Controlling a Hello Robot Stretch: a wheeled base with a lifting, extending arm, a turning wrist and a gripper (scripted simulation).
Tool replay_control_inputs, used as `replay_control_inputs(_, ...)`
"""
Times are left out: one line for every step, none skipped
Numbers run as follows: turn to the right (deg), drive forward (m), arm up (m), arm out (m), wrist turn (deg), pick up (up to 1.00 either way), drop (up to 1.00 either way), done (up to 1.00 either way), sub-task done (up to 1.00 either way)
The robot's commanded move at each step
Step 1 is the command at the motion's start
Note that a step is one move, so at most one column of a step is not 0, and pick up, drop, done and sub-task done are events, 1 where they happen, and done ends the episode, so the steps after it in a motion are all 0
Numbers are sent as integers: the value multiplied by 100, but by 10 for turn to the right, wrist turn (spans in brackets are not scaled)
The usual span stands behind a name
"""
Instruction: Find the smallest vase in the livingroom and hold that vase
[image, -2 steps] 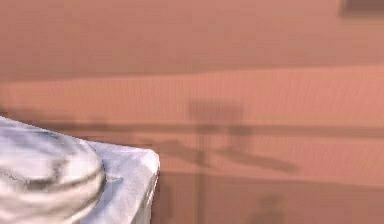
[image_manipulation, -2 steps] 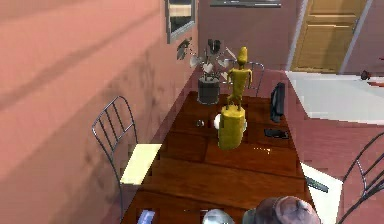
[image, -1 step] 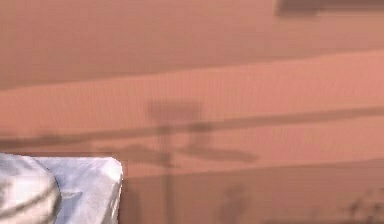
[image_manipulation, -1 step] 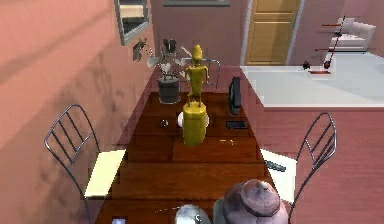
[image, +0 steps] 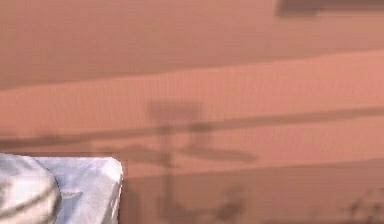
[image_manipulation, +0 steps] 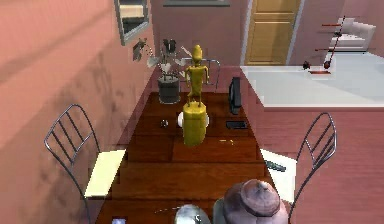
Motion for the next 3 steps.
replay_control_inputs(0,0,26,0,0,0,0,0,0)
replay_control_inputs(0,0,0,8,0,0,0,0,0)
replay_control_inputs(0,0,0,0,450,0,0,0,0)
